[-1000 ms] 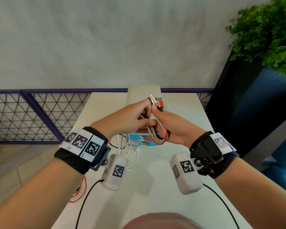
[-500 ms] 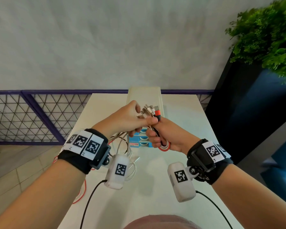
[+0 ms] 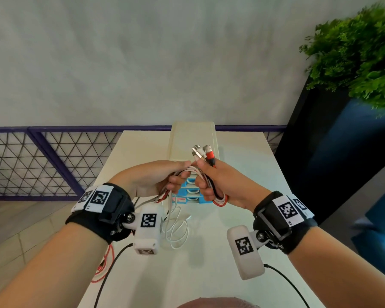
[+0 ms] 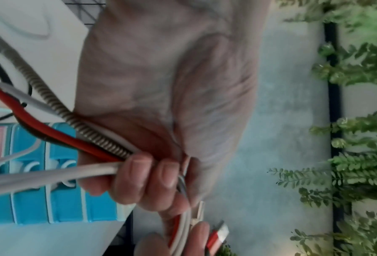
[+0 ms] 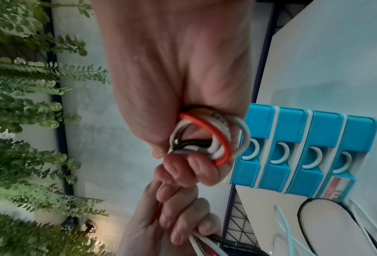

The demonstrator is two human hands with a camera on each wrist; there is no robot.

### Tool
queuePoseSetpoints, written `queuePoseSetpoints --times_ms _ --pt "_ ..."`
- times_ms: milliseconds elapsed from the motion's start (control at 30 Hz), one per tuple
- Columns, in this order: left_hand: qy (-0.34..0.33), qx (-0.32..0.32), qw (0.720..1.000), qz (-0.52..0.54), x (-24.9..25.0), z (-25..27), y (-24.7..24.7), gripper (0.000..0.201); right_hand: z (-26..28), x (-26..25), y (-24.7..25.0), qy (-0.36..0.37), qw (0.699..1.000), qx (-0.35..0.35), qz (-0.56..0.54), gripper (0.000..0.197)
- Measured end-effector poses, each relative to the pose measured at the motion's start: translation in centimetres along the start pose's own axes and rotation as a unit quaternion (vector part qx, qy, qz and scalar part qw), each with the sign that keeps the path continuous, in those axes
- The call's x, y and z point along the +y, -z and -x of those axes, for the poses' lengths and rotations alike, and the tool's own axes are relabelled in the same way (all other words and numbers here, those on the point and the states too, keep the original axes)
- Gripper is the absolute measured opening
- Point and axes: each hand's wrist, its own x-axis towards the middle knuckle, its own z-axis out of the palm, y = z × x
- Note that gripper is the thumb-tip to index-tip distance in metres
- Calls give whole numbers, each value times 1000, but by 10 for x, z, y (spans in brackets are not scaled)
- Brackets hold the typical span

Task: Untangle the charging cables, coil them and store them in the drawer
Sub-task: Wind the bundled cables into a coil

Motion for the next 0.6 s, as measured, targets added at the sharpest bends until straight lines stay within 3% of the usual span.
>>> queuePoseSetpoints --times_ms 300,600 --pt "-21 -25 998 50 -5 1 4 36 3 -4 2 -27 998 -19 49 22" --pt "-19 -202 954 220 -32 11 10 53 -7 -15 9 5 998 2 62 19"
